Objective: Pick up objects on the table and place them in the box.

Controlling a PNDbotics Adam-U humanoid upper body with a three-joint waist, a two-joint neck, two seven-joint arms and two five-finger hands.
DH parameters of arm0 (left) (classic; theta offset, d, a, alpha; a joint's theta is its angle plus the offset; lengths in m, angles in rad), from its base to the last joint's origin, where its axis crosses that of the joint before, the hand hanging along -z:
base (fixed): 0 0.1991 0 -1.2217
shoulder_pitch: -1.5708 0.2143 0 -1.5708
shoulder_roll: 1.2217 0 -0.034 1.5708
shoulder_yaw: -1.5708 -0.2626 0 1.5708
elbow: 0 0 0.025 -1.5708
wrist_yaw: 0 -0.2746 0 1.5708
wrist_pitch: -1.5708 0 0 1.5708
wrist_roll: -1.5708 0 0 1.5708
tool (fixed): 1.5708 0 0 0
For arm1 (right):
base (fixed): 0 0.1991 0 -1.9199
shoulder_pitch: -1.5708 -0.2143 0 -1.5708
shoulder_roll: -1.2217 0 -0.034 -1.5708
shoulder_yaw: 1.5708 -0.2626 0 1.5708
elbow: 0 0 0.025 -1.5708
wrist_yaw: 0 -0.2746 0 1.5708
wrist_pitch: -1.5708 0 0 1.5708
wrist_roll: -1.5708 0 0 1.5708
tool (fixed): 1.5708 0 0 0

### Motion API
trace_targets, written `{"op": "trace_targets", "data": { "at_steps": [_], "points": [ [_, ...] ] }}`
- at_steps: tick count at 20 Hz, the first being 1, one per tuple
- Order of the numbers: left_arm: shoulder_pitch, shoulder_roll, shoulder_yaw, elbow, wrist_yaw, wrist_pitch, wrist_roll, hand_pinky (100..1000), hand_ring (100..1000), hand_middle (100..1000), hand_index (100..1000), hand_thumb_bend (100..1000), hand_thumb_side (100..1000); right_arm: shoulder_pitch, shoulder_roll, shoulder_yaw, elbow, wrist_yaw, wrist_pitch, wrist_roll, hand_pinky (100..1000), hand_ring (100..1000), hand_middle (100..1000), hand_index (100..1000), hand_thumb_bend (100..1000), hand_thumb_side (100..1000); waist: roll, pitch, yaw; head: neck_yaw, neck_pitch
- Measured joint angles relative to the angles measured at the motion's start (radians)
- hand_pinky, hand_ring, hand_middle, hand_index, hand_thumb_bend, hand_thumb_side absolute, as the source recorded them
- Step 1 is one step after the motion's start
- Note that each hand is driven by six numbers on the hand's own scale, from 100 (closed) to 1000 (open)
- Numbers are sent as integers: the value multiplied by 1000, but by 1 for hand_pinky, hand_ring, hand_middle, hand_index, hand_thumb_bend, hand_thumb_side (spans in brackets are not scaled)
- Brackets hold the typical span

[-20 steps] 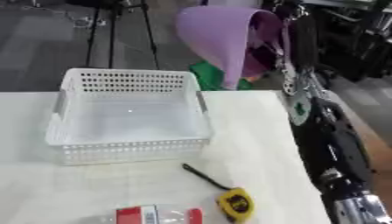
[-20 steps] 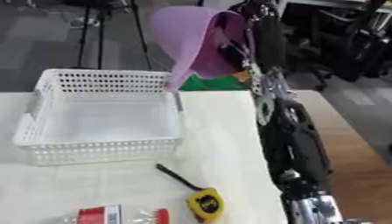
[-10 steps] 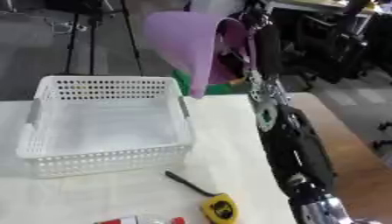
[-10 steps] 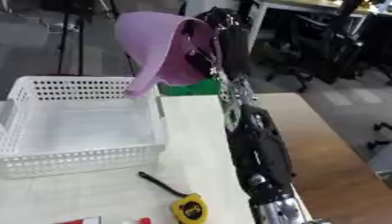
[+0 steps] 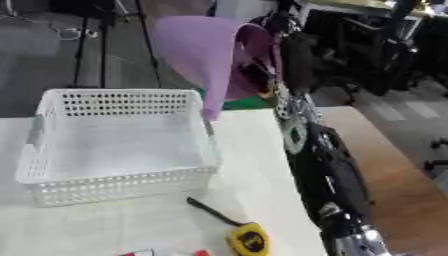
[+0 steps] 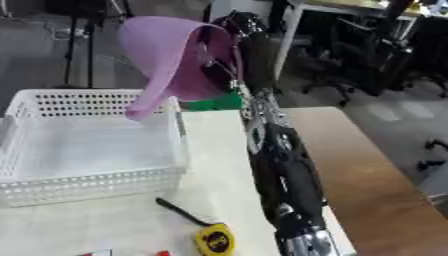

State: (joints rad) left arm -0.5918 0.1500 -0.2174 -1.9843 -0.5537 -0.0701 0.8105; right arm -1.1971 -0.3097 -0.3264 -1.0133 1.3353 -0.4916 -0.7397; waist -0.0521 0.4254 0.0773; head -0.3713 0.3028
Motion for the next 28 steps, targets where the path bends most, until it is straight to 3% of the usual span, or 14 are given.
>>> {"op": "trace_targets", "data": {
  "at_steps": [19, 28],
  "points": [
    [-10, -9, 0, 0, -10, 3, -3, 707, 555, 479, 726, 100, 944, 11, 102, 6, -65, 65, -1, 1, 716, 522, 433, 578, 100, 470, 0, 0, 19, 0, -6],
    [-18, -9, 0, 0, -11, 3, -3, 706, 555, 478, 726, 100, 943, 18, 106, -2, -55, 99, 4, -4, 717, 524, 433, 580, 100, 483, -5, 4, 34, -21, -16]
  ]
}}
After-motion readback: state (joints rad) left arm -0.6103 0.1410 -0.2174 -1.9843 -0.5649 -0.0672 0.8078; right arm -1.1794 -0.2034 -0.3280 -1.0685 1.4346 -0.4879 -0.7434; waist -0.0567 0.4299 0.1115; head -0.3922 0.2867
